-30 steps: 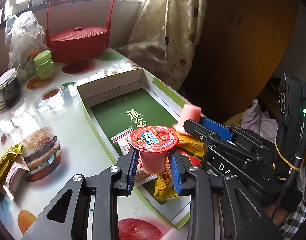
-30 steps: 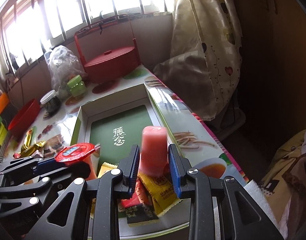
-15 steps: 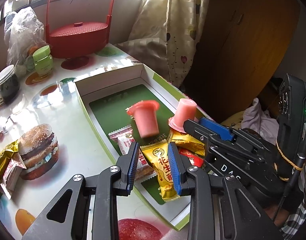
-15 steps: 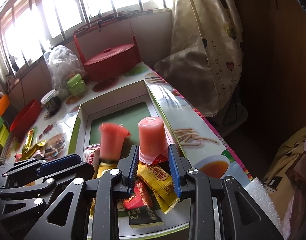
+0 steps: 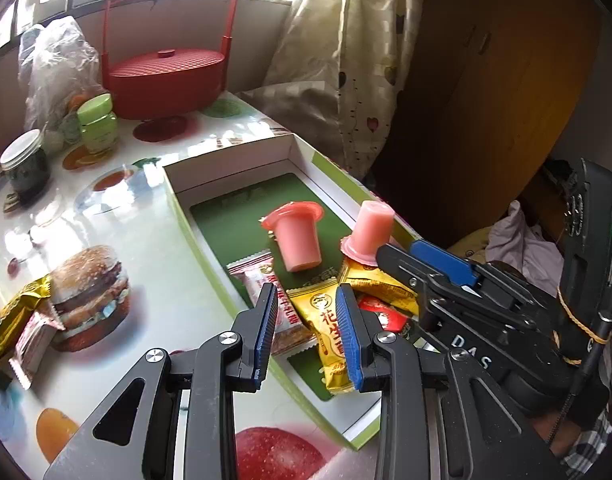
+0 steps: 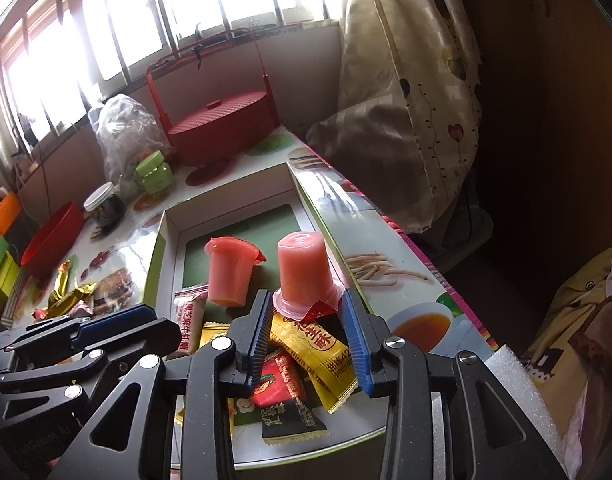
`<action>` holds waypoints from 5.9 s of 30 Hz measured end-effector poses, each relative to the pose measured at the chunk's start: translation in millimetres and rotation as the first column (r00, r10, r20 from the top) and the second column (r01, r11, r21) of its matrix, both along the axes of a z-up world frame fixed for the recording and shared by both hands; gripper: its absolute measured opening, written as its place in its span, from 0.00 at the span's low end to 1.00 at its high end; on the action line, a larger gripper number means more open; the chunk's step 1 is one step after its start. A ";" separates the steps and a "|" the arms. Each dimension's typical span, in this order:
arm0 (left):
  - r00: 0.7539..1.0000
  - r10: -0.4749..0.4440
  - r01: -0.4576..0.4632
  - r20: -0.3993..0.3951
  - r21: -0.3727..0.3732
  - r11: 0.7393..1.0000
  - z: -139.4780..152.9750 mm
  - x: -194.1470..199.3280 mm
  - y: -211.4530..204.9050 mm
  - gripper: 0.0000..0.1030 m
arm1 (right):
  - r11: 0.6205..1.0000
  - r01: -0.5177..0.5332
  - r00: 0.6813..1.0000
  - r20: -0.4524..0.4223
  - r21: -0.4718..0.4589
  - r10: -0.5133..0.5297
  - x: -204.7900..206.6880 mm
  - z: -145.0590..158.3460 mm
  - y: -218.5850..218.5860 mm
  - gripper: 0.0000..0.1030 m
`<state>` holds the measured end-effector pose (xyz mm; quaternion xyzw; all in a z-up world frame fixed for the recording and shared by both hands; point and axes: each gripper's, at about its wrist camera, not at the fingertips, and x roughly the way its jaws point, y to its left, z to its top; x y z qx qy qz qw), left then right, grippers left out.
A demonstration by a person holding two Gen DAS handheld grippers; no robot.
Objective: Organize snacks
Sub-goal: 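Lower both jelly cups into the box and open both grippers, then move both open grippers back toward the loose snacks on the table, then grasp a red-and-black candy with the left gripper while the right grasps a white-and-red nougat bar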
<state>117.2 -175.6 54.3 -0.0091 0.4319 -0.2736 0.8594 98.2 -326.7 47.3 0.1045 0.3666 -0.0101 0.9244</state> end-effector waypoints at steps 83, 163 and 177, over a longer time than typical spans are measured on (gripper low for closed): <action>0.893 0.449 -0.449 0.012 -0.003 0.894 -6.3 -32.7 212.6 0.39 | 0.937 -0.343 0.939 -0.018 -0.064 0.342 9.1 12.5 169.8 0.50; 0.817 0.576 -0.575 -0.033 0.040 0.817 -43.1 3.5 303.0 0.22 | 0.952 -0.271 0.954 -0.173 -0.142 0.246 52.5 -29.1 230.4 0.35; 0.841 0.540 -0.540 -0.011 0.013 0.841 -34.5 -13.7 295.4 0.17 | 0.950 -0.286 0.951 -0.157 -0.128 0.265 42.5 -26.2 228.0 0.28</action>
